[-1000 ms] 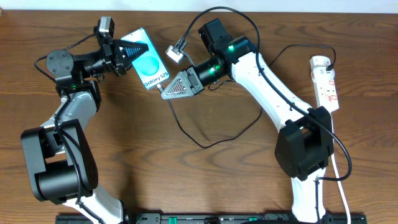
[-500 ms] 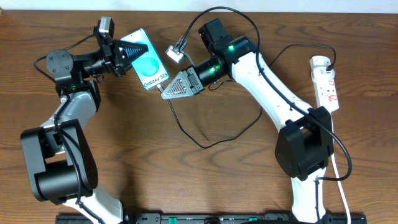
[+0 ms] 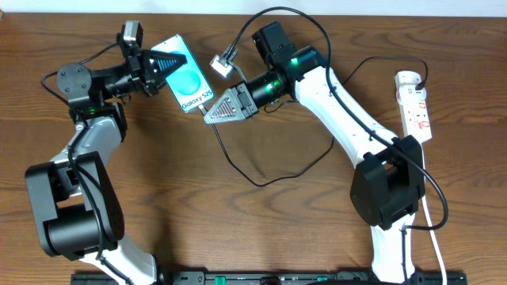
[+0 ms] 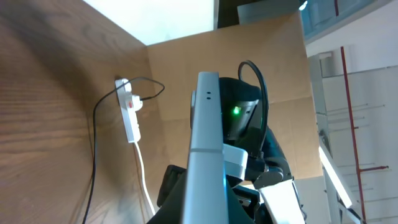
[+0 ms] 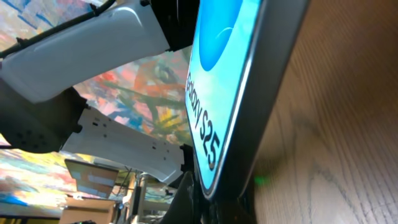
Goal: Plug charger to phone and switch on socket
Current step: 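Push the connector into the phone's bottom port with the right gripper, then release the connector and move the right gripper to the power strip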
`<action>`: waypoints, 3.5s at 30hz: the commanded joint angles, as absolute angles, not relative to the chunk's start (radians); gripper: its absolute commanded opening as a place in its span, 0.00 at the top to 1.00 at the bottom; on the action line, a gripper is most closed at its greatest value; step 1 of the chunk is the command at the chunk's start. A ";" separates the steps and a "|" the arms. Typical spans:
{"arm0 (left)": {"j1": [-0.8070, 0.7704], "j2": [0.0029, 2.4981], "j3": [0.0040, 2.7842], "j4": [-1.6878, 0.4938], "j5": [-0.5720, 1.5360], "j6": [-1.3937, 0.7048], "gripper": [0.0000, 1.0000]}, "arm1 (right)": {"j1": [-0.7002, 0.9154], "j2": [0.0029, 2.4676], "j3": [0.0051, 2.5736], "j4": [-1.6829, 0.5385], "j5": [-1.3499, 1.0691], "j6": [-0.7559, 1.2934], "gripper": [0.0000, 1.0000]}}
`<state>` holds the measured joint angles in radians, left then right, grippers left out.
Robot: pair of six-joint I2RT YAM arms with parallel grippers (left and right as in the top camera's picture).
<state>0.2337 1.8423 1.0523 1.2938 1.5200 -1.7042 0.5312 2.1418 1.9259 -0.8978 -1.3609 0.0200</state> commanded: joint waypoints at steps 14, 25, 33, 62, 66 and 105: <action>0.226 1.835 1.086 1.305 1.571 -1.631 0.93 | 0.523 2.133 1.926 -0.851 -1.364 0.109 0.99; 0.223 1.835 1.086 1.326 1.571 -1.631 0.93 | 0.503 2.133 1.926 -0.768 -1.364 0.172 0.99; 0.223 1.835 1.085 1.325 1.571 -1.631 0.93 | 0.492 2.133 1.926 -0.738 -1.363 0.191 0.99; 0.205 1.835 1.084 1.325 1.571 -1.631 0.93 | 0.490 2.133 1.926 -0.722 -1.360 0.213 0.67; 0.212 1.835 1.084 1.325 1.571 -1.631 0.93 | 0.492 2.133 1.926 -0.722 -1.360 0.213 0.27; 0.246 1.835 1.084 1.264 1.560 -1.612 0.93 | 0.108 1.987 1.929 -1.380 -0.100 0.378 0.01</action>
<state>0.2459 1.8423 1.0630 1.2572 1.5654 -1.6394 0.1158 2.0872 1.9228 -1.3590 -0.3271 0.3088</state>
